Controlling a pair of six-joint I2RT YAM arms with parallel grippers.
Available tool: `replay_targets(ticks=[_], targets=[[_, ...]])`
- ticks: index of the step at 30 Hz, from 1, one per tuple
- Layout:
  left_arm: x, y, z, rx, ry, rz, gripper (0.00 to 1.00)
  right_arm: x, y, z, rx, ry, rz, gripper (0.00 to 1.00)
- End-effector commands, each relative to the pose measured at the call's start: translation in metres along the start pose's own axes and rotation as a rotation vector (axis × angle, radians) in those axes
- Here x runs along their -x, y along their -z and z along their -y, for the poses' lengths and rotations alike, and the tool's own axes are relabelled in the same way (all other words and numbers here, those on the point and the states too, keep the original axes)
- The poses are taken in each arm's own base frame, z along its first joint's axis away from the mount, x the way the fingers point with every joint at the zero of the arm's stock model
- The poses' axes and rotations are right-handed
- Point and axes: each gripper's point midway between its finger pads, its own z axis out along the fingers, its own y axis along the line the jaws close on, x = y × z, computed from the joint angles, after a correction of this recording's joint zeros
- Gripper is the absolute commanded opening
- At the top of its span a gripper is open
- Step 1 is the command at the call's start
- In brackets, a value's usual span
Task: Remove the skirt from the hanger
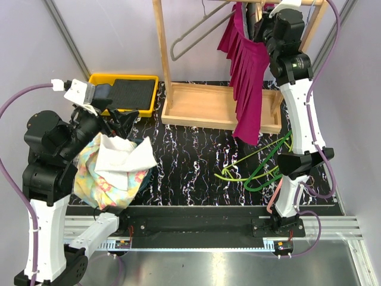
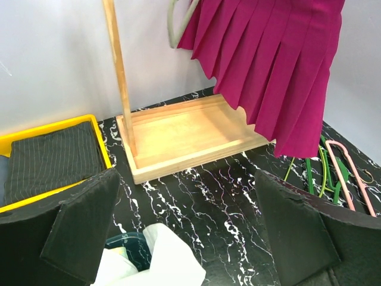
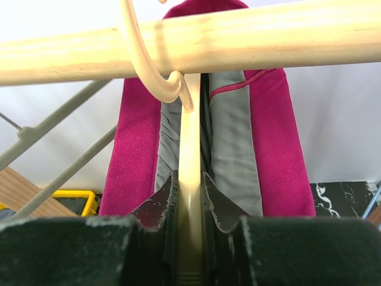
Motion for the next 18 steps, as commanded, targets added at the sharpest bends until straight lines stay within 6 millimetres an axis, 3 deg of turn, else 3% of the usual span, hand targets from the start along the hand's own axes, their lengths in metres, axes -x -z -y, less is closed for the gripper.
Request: replay_targets(ticks=[1, 3, 4, 9, 12, 17, 18], targets=[[0.008, 0.004, -0.003, 0.021, -0.026, 0.035, 0.99, 0.129, 0.043, -0.013, 0.088, -0.111, 0.39, 0.0], [0.006, 0.004, -0.003, 0.02, -0.024, 0.032, 0.99, 0.117, 0.041, -0.01, 0.071, -0.097, 0.352, 0.0], [0.006, 0.004, -0.002, 0.017, -0.022, 0.032, 0.99, 0.102, 0.033, -0.007, 0.058, -0.085, 0.315, 0.0], [0.007, 0.005, -0.002, 0.019, -0.023, 0.035, 0.99, 0.087, 0.046, -0.006, 0.07, -0.098, 0.262, 0.0], [0.008, 0.005, -0.002, 0.018, -0.022, 0.036, 0.99, 0.065, 0.055, -0.01, 0.103, -0.113, 0.192, 0.0], [0.008, 0.004, -0.001, 0.011, -0.017, 0.037, 0.99, 0.021, 0.097, -0.022, 0.204, -0.13, 0.074, 0.0], [0.009, 0.003, 0.0, 0.008, -0.012, 0.037, 0.99, -0.001, 0.1, -0.022, 0.212, -0.124, 0.025, 0.0]])
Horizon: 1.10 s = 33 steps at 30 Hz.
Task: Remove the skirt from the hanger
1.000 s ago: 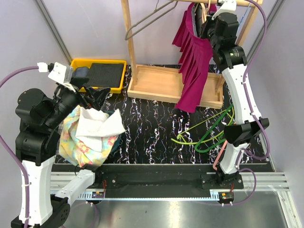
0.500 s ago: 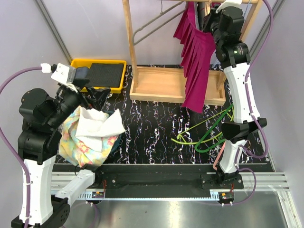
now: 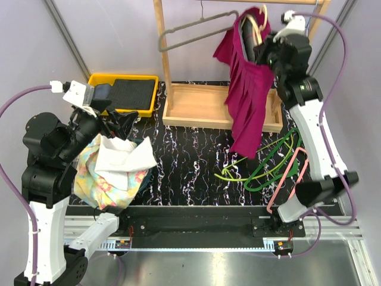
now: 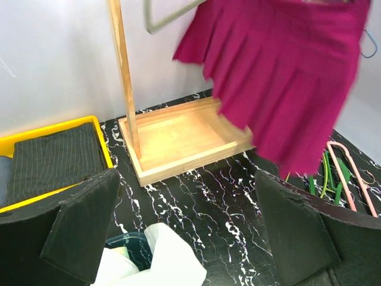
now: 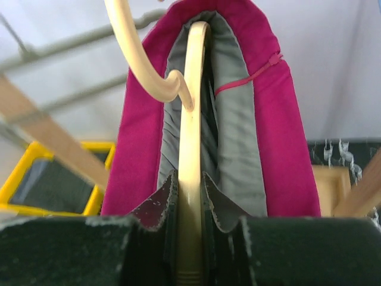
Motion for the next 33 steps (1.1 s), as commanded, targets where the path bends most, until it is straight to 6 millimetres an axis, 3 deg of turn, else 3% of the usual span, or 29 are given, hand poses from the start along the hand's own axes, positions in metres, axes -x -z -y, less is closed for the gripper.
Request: replay_targets(ticks=[1, 3, 4, 6, 12, 15, 19, 22, 25, 28, 33], targets=[[0.009, 0.0, 0.001, -0.002, -0.004, 0.031, 0.99, 0.035, 0.07, -0.034, 0.18, -0.05, 0.11, 0.0], [0.013, -0.001, 0.003, -0.016, -0.002, 0.036, 0.99, 0.016, 0.083, -0.03, 0.178, -0.051, 0.062, 0.0], [0.014, -0.001, 0.004, -0.021, 0.0, 0.037, 0.99, 0.021, 0.103, -0.036, 0.218, -0.051, 0.07, 0.0], [0.016, -0.002, 0.006, -0.029, 0.013, 0.039, 0.99, 0.012, 0.12, -0.037, 0.241, -0.058, 0.033, 0.0], [0.019, -0.004, 0.01, -0.051, 0.024, 0.039, 0.99, 0.025, 0.199, -0.047, 0.346, -0.067, 0.014, 0.0], [0.017, -0.007, 0.012, -0.063, 0.044, 0.032, 0.99, 0.027, 0.235, -0.065, 0.472, -0.088, 0.002, 0.0], [0.012, -0.01, 0.022, -0.124, 0.084, 0.019, 0.99, 0.029, 0.298, -0.116, 0.852, -0.105, -0.054, 0.0], [0.017, -0.009, 0.027, -0.155, 0.073, 0.042, 0.99, 0.042, 0.335, -0.136, 1.031, -0.174, -0.075, 0.0], [0.025, -0.006, 0.038, -0.229, -0.026, 0.106, 0.99, 0.05, 0.357, -0.145, 1.136, -0.186, -0.081, 0.0], [0.029, -0.003, 0.043, -0.266, -0.071, 0.138, 0.99, 0.048, 0.362, -0.146, 1.16, -0.192, -0.089, 0.0], [0.022, -0.013, 0.057, -0.361, 0.026, 0.081, 0.99, 0.043, 0.359, -0.147, 1.18, -0.231, -0.096, 0.0]])
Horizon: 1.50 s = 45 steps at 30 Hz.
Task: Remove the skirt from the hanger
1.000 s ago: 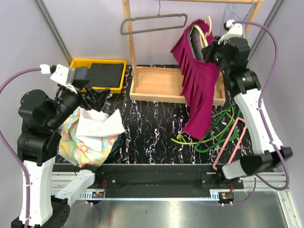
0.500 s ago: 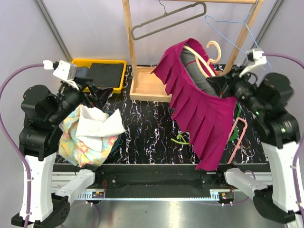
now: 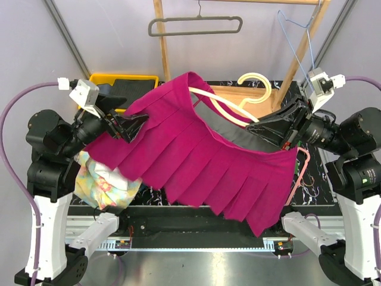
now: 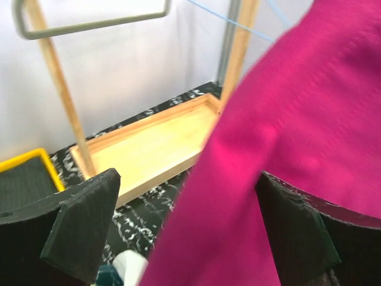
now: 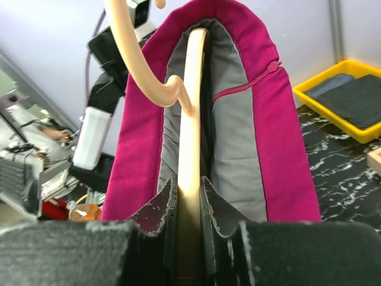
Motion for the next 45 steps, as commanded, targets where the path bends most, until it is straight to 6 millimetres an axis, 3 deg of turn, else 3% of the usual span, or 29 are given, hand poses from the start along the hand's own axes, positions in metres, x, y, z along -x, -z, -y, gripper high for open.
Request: replay_targets(ticks=[1, 3, 5, 6, 7, 10, 14, 16, 17, 19, 21, 23, 28, 32, 36, 43, 45], targets=[[0.013, -0.011, 0.022, -0.157, 0.029, 0.035, 0.99, 0.017, 0.003, -0.034, 0.141, 0.034, 0.067, 0.0], [0.005, -0.018, 0.031, -0.236, 0.093, 0.007, 0.96, 0.013, -0.001, -0.029, 0.179, 0.006, 0.093, 0.0], [-0.001, -0.021, 0.039, -0.311, 0.112, -0.025, 0.71, 0.015, -0.003, -0.028, 0.2, -0.004, 0.123, 0.0], [-0.002, -0.021, 0.041, -0.328, 0.133, -0.039, 0.47, 0.009, -0.004, -0.021, 0.19, -0.023, 0.121, 0.0], [-0.002, -0.022, 0.041, -0.332, 0.144, -0.044, 0.36, 0.008, -0.004, -0.017, 0.18, -0.028, 0.133, 0.0], [-0.001, -0.023, 0.04, -0.32, 0.146, -0.044, 0.16, -0.001, -0.007, -0.001, 0.147, -0.016, 0.141, 0.0], [0.004, -0.018, 0.039, -0.298, 0.101, -0.038, 0.15, -0.015, -0.006, 0.022, 0.032, 0.016, 0.094, 0.0], [0.002, -0.015, 0.038, -0.285, 0.069, -0.051, 0.15, -0.024, -0.003, 0.04, -0.064, 0.064, 0.048, 0.0], [0.005, -0.013, 0.036, -0.267, 0.05, -0.046, 0.15, -0.017, 0.001, 0.036, -0.084, 0.105, 0.054, 0.0], [0.0, -0.009, 0.034, -0.254, 0.017, -0.067, 0.2, -0.02, 0.002, 0.046, -0.138, 0.132, 0.026, 0.0], [-0.002, -0.005, 0.035, -0.248, -0.005, -0.068, 0.68, -0.02, 0.002, 0.043, -0.125, 0.133, 0.018, 0.0], [-0.003, -0.001, 0.039, -0.262, -0.006, -0.067, 0.99, -0.023, -0.002, 0.045, -0.11, 0.098, 0.012, 0.0], [0.002, -0.003, 0.054, -0.354, 0.072, -0.056, 0.99, -0.024, -0.006, 0.04, -0.049, 0.051, 0.034, 0.0], [-0.001, -0.016, 0.052, -0.391, 0.136, -0.034, 0.99, -0.027, -0.008, 0.037, -0.015, 0.021, 0.03, 0.0], [0.009, -0.029, 0.053, -0.447, 0.205, -0.011, 0.99, -0.031, -0.009, 0.035, 0.005, -0.01, 0.021, 0.0], [-0.011, -0.065, 0.029, -0.428, 0.276, -0.042, 0.99, -0.03, -0.011, 0.027, 0.058, -0.031, 0.034, 0.0], [-0.003, -0.07, 0.03, -0.457, 0.315, -0.026, 0.99, -0.03, -0.012, 0.027, 0.064, -0.038, 0.034, 0.0]])
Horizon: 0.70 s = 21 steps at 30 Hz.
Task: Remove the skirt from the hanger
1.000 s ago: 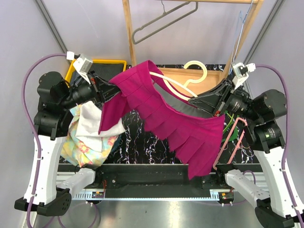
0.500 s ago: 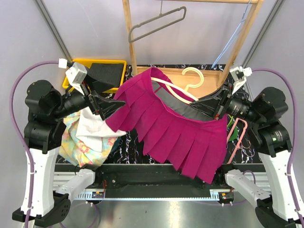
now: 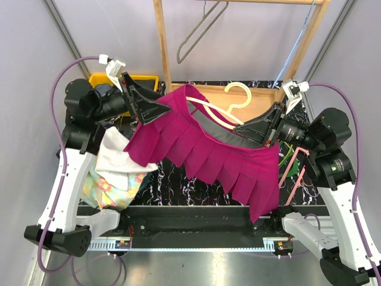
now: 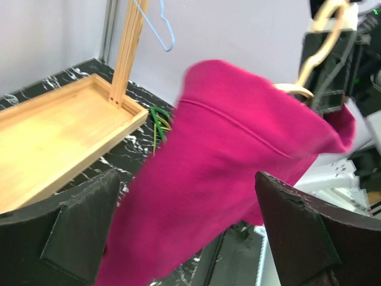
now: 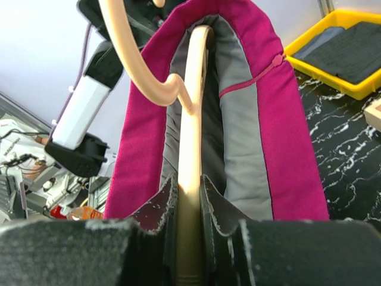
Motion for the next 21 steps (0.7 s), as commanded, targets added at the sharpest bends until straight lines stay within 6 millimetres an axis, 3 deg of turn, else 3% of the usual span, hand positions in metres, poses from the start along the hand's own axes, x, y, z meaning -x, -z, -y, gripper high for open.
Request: replay_targets(ticks=[1, 5, 15, 21], targets=[[0.026, -0.01, 0.012, -0.097, -0.003, 0.063, 0.99, 0.022, 0.003, -0.038, 0.131, 0.088, 0.072, 0.0], [0.04, -0.012, 0.02, -0.133, 0.023, 0.086, 0.99, 0.019, -0.001, -0.036, 0.134, 0.078, 0.065, 0.0], [0.034, -0.005, 0.037, -0.181, 0.071, 0.079, 0.99, 0.006, -0.026, -0.031, 0.159, 0.057, 0.023, 0.0], [0.029, -0.003, 0.04, -0.205, 0.073, 0.055, 0.88, 0.005, -0.037, -0.029, 0.151, 0.065, 0.018, 0.0]])
